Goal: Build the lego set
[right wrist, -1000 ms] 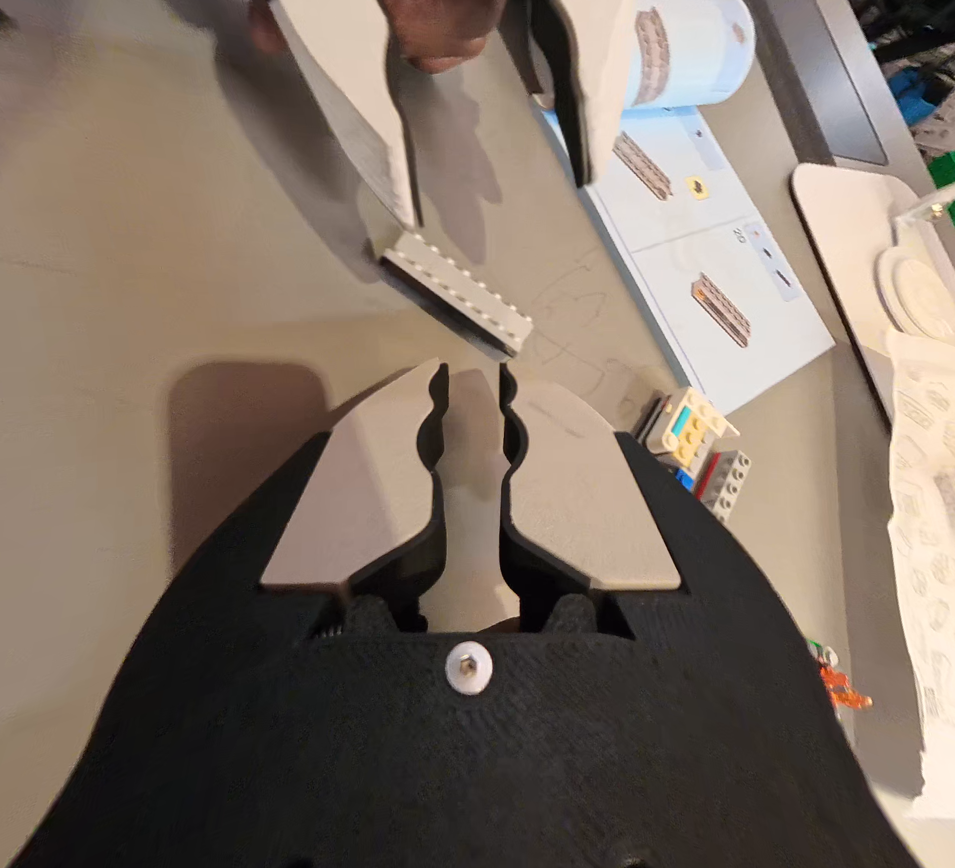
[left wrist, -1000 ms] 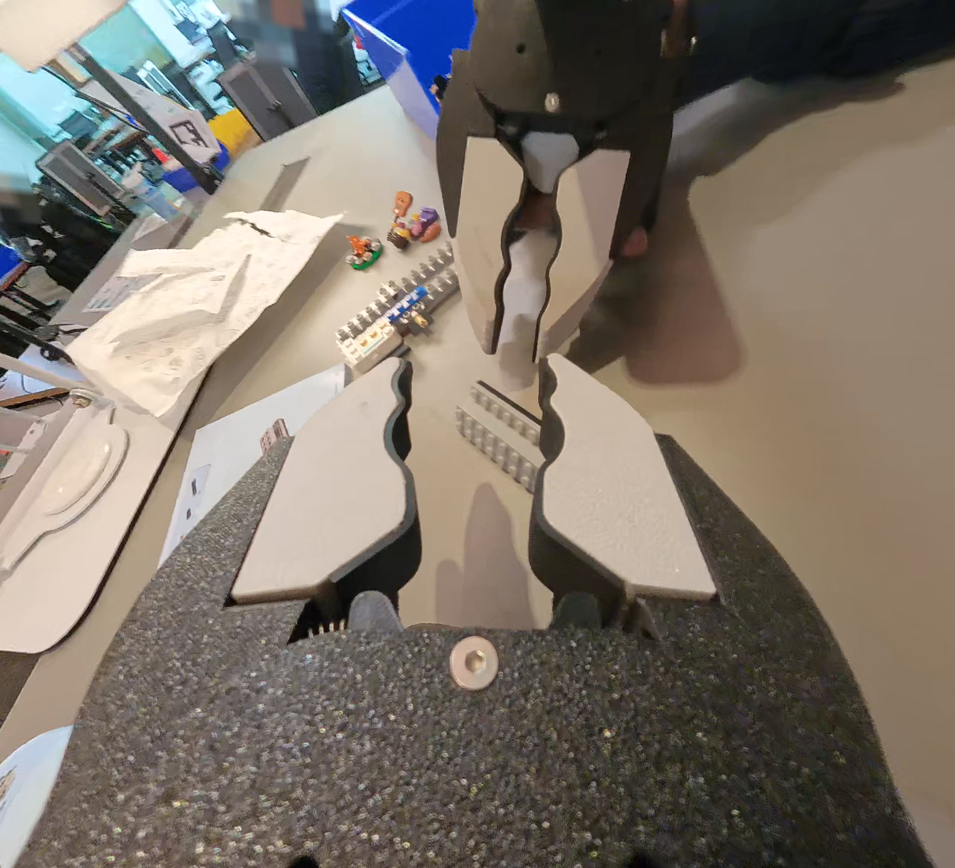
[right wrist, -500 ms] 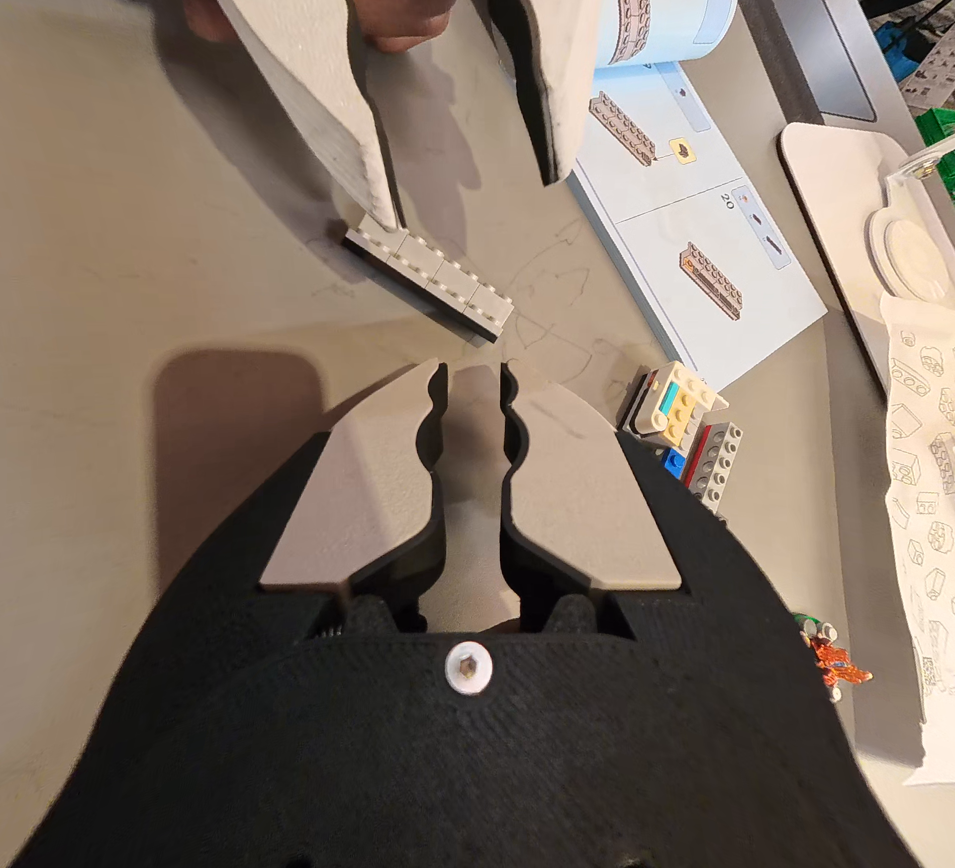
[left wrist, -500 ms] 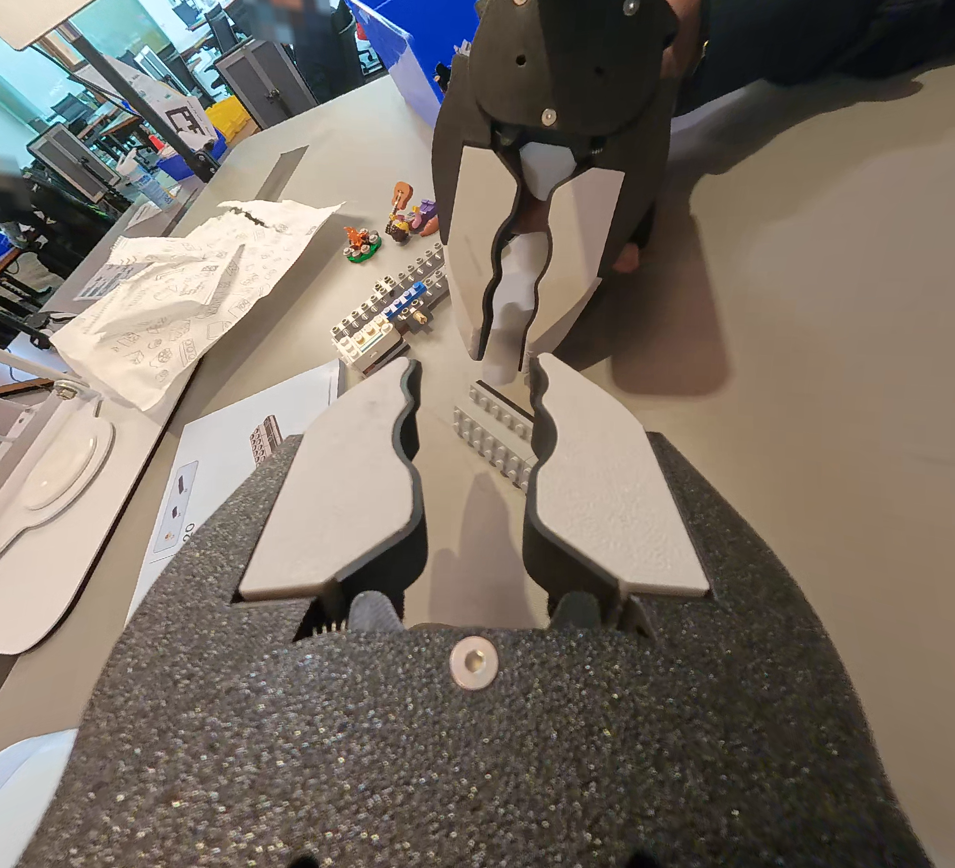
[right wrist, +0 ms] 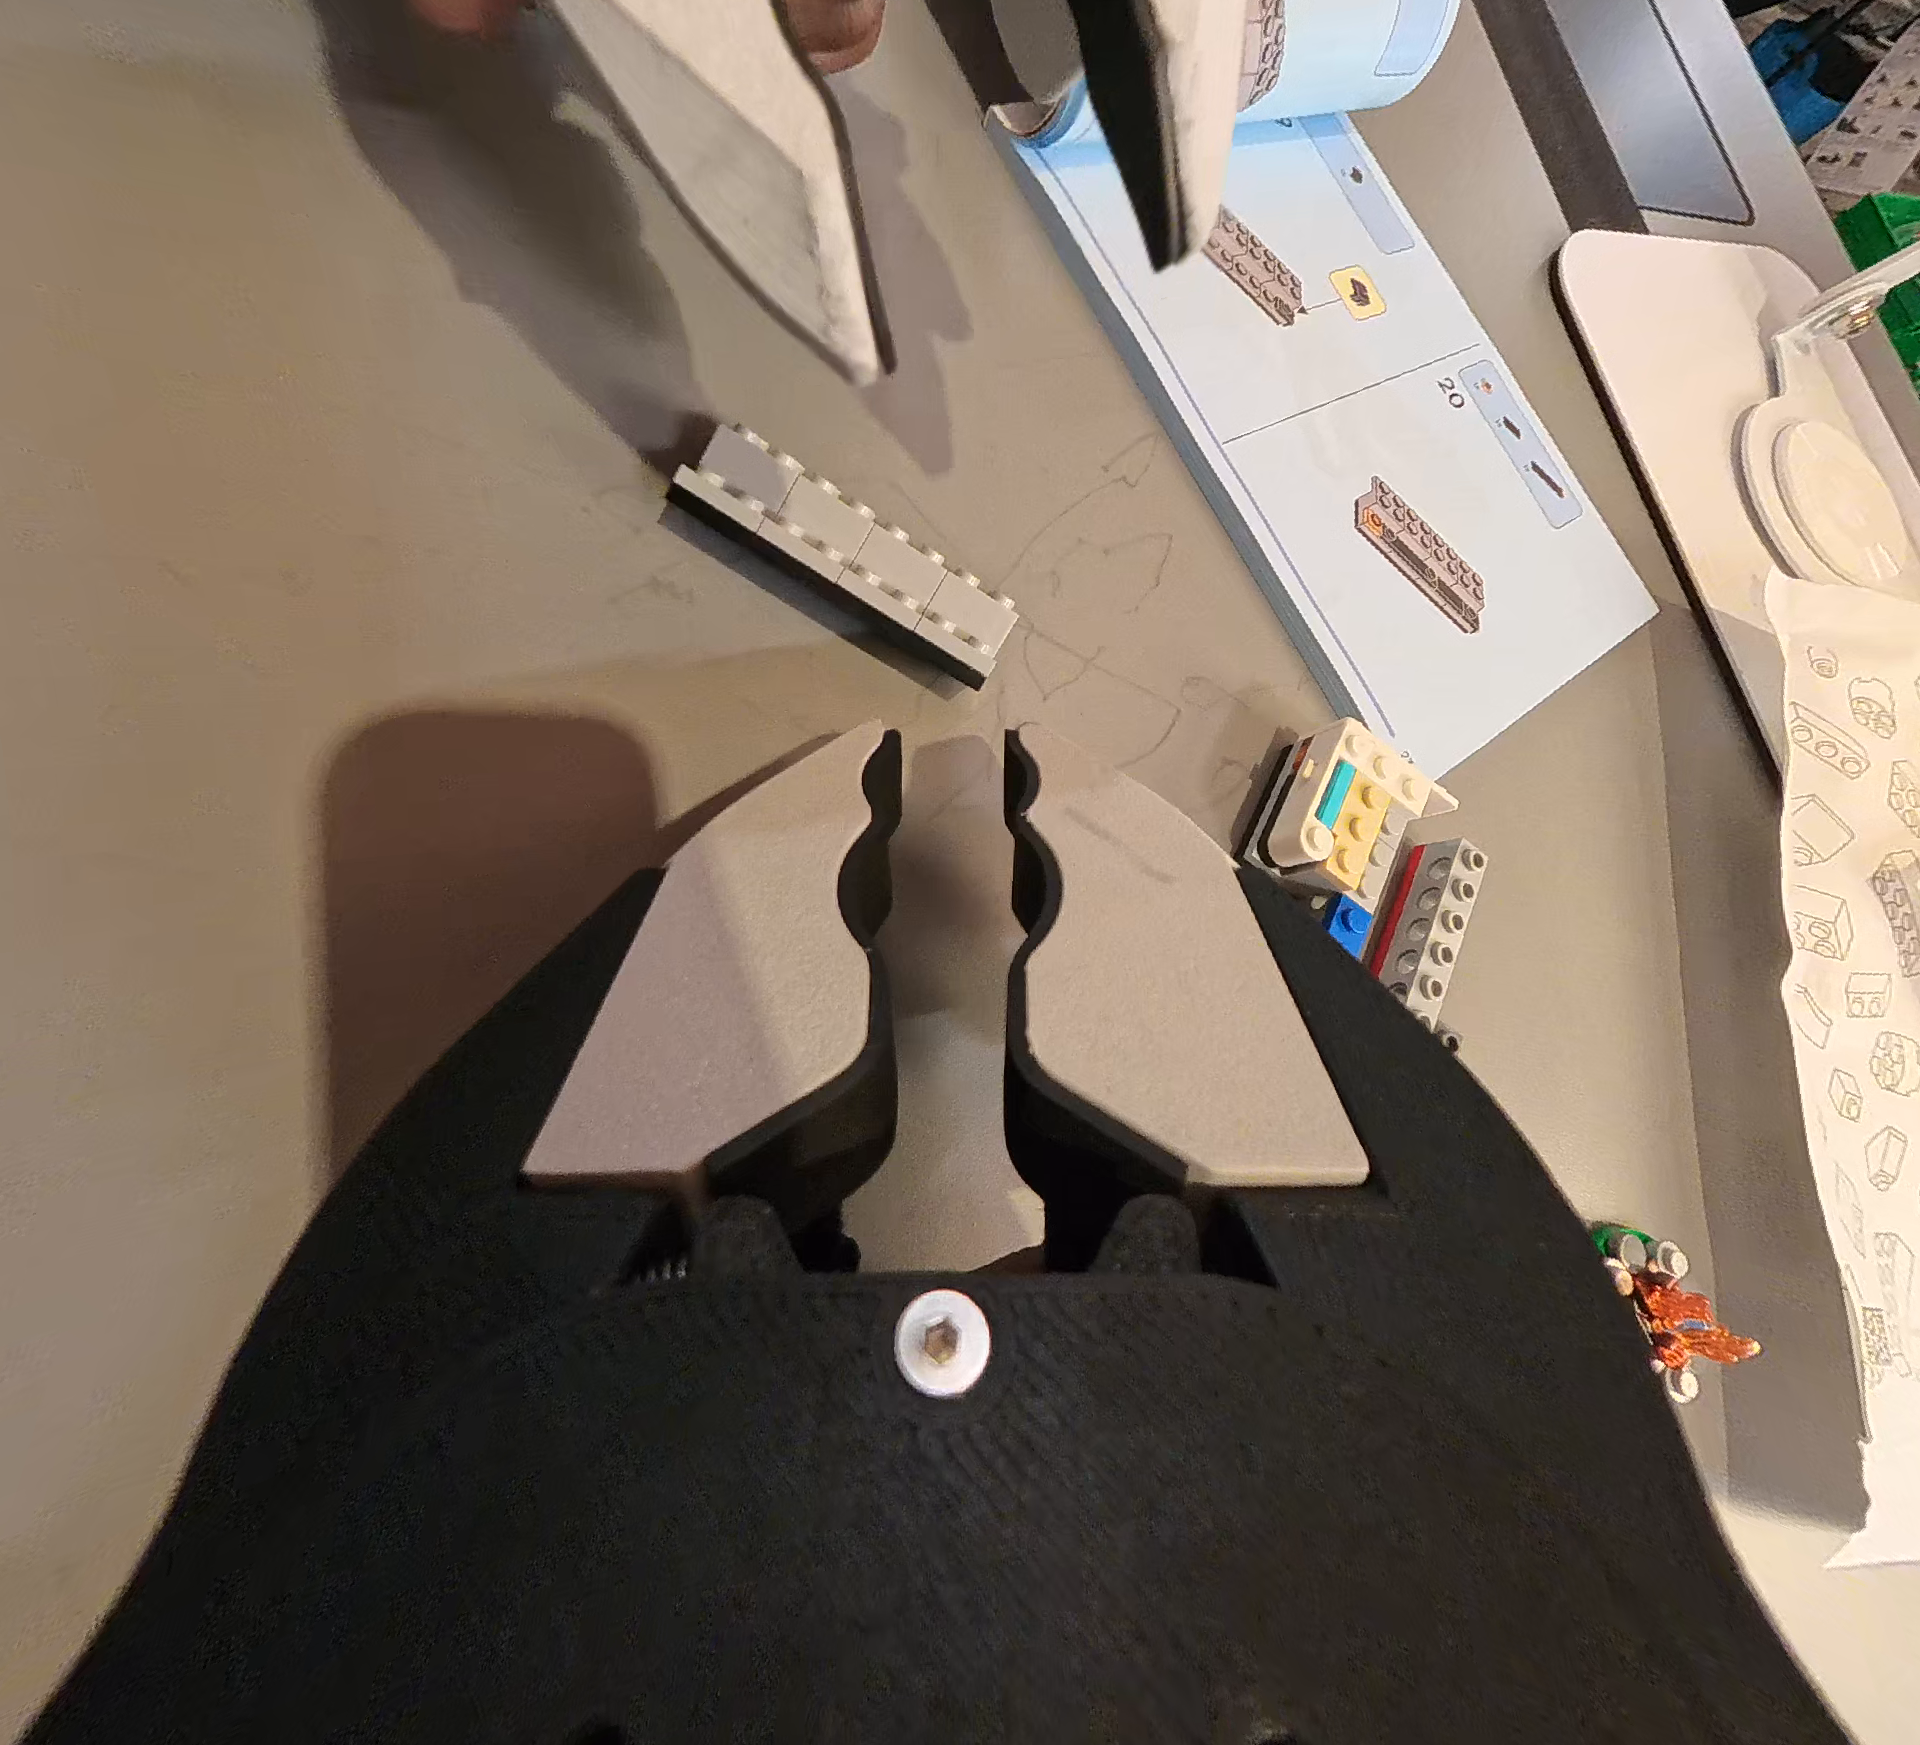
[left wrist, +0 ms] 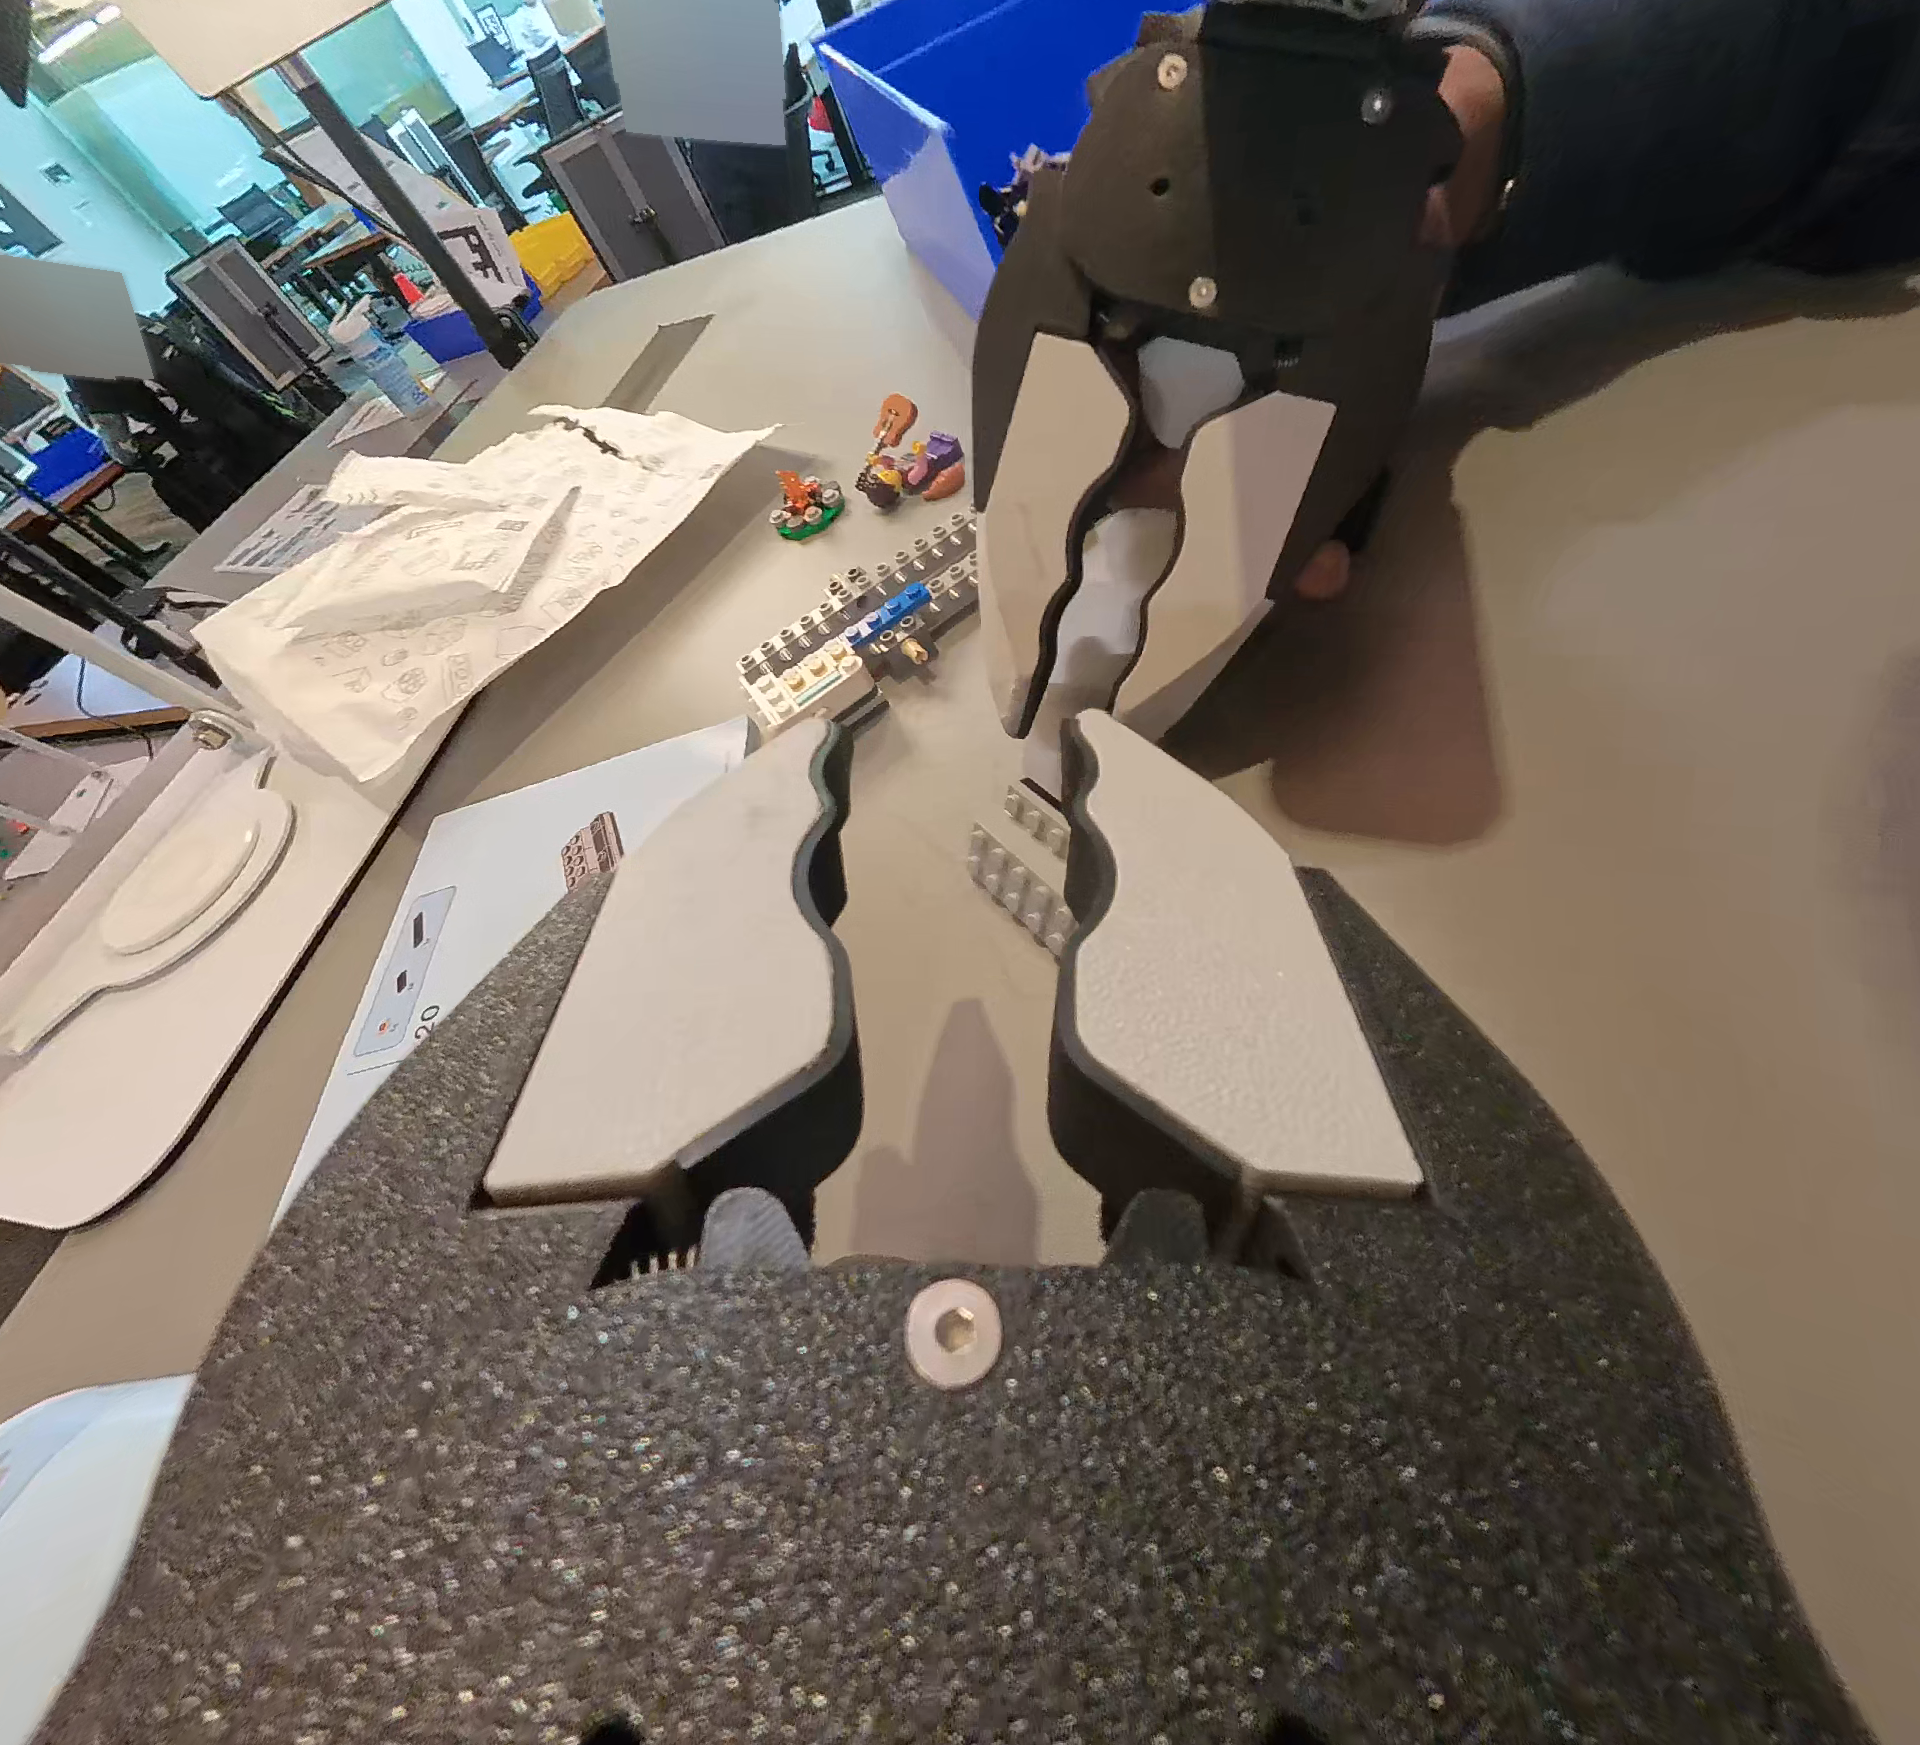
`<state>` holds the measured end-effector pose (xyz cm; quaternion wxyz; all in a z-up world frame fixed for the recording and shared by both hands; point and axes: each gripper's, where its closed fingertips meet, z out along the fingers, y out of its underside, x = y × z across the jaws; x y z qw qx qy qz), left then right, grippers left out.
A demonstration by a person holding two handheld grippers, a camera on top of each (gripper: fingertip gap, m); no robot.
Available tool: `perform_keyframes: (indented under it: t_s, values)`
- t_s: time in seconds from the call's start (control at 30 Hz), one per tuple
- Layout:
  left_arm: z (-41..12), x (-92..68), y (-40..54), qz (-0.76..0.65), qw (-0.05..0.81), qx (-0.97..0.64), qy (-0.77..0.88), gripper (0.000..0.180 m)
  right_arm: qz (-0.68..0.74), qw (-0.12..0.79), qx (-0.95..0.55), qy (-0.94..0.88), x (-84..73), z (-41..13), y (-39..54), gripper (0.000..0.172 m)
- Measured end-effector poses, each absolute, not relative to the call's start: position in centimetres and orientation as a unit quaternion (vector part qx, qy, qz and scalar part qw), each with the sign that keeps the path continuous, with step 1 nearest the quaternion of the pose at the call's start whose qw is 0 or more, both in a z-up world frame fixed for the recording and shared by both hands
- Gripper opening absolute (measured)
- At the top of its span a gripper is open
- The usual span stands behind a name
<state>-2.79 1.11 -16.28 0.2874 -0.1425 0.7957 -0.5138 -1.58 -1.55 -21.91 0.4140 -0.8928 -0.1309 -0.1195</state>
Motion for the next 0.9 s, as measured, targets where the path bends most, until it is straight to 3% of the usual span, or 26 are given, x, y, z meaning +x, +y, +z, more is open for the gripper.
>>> perform_keyframes:
  t_s: [0.9]
  values:
    - [-16.51,-2.42,1.3,-0.519,0.252,-0.168,0.799,0.037,-0.108,0.411,-0.896,-0.132,-1.66,-22.07,-1.48,0.018]
